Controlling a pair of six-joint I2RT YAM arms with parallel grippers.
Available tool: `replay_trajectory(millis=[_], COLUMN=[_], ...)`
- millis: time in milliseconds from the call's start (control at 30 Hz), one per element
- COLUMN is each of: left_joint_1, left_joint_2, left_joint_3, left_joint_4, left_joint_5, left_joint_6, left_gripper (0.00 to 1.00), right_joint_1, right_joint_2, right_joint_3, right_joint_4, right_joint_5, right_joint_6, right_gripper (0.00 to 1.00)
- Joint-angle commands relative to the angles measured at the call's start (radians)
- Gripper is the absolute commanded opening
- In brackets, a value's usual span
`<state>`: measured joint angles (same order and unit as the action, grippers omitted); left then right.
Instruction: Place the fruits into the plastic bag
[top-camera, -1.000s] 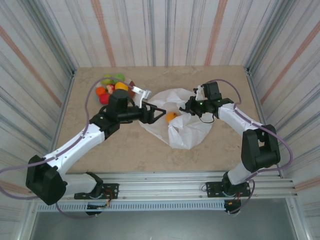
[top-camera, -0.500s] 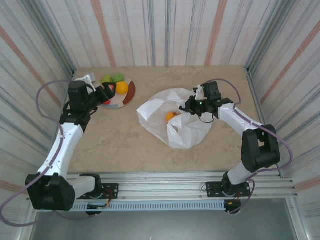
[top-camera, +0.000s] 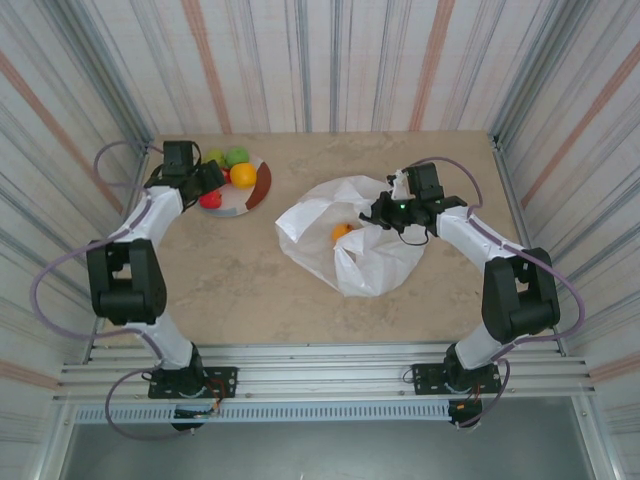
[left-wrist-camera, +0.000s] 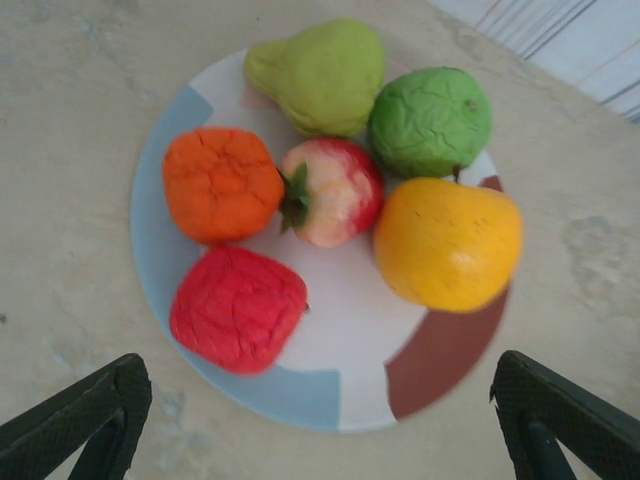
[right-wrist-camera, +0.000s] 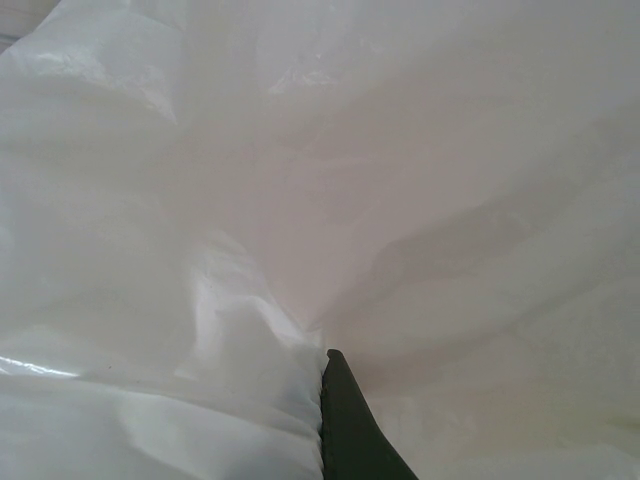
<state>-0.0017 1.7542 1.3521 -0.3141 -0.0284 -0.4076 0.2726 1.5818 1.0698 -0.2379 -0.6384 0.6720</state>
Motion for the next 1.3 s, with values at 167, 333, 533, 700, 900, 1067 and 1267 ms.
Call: replay_trajectory(millis=[167, 333, 533, 700, 900, 1067, 1267], left_joint_1=[0.005, 0.007, 0.018, 0.027, 0.035, 0.037, 0.036], left_joint_2=[0.228, 0.279, 0.324, 0.335, 0.335, 0.335, 0.333], left_joint_3=[0.210, 0.225, 0.228, 0.249, 0.244, 0.239, 0.220], left_joint_4=[-0.186, -0.181, -0.173, -0.187, -0.180, -0.181, -0.168], left_joint_5=[-0.066, -0.041, -0.005, 0.013, 0.026, 0.033, 0.043], left_joint_6=[0.159, 0.164, 0.164, 0.165, 0.162, 0.164, 0.157], left_gripper=[0.93, 0.91, 0.86, 0.82, 0.77, 0.71, 0.65], right_joint_1=[-0.016, -0.017, -0.016, -0.014, -0.015, -0.015, -0.016], right_joint_2=[0.031, 0.037, 0.051, 0.060, 0.062, 0.054, 0.050], right_joint_3=[0.018, 0.018, 0.022, 0.021, 0.019, 0.016, 0.015], right_joint_4=[0.012, 0.018, 0.024, 0.028, 0.031, 0.028, 0.022], right_joint_5=[-0.037, -0.040, -0.041, -0.045, -0.046, -0.045, -0.043], right_joint_6=[-0.020, -0.014, -0.009, -0.006, -0.005, -0.006, -0.008], right_gripper=[0.00, 0.00, 0.00, 0.00, 0.00, 0.00, 0.00])
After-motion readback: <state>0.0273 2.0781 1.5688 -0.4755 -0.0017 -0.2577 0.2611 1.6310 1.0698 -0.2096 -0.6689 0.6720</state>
